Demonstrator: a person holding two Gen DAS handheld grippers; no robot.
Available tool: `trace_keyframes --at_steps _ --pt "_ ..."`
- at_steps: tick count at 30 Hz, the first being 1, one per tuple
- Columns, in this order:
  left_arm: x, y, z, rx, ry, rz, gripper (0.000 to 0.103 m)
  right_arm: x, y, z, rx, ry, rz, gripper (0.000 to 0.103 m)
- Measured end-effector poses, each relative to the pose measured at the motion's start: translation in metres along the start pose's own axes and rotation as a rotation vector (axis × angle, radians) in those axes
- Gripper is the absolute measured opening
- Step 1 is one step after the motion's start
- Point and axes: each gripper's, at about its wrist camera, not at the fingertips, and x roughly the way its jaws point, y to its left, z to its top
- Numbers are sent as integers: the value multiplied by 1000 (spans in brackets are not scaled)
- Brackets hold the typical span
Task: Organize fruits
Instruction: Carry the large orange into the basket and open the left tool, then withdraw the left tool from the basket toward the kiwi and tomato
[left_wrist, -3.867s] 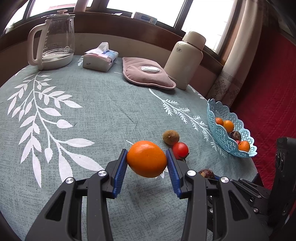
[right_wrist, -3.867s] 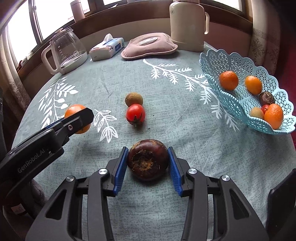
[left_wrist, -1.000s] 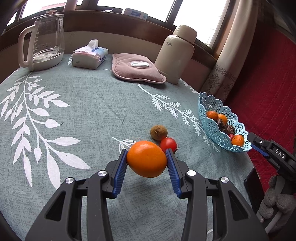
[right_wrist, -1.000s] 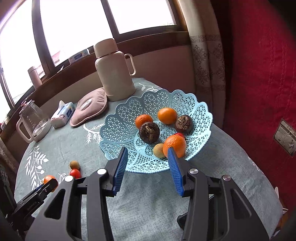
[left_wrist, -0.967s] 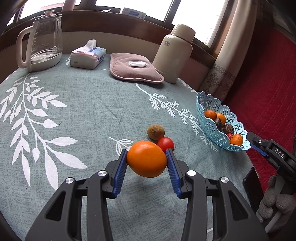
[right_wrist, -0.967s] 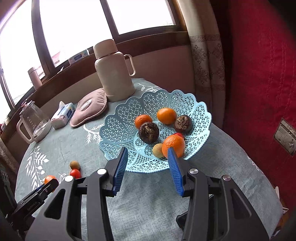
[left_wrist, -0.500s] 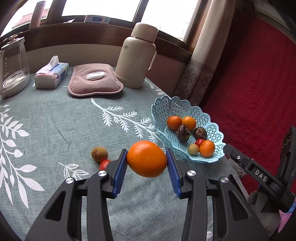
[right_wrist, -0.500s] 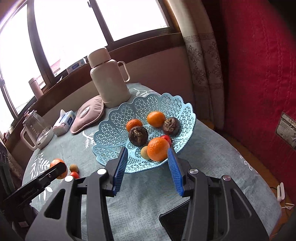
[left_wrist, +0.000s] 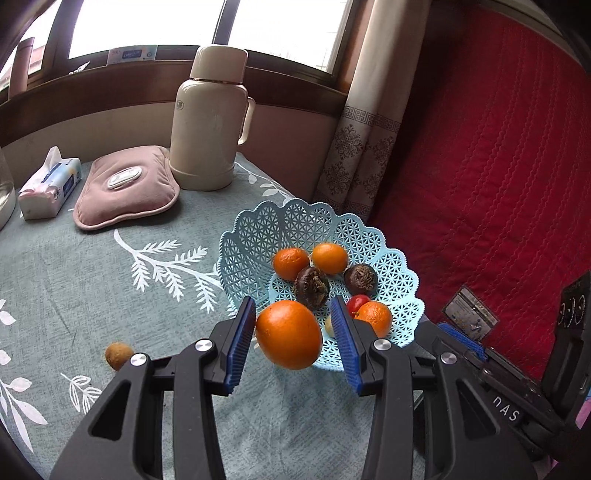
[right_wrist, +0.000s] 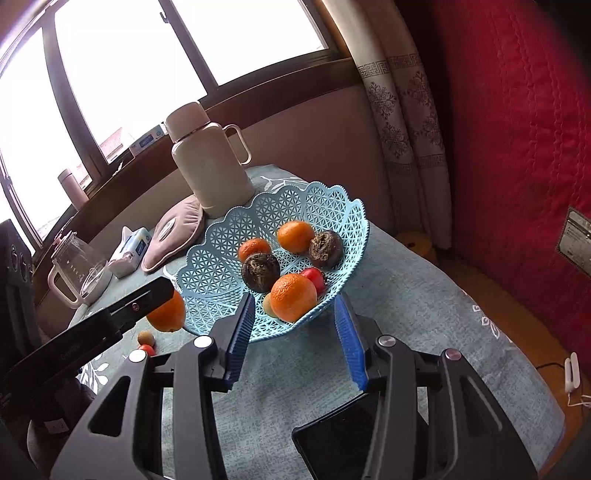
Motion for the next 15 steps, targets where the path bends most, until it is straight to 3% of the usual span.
trace_keyframes --at_steps 11,13,15 --pt "12 7 -4 -19 35 15 46 8 -2 -2 14 20 9 47" --pt "11 10 -5 -30 37 24 65 9 -1 -3 14 24 9 47" --pt "8 13 -6 -42 27 33 73 10 -1 -4 15 26 9 47"
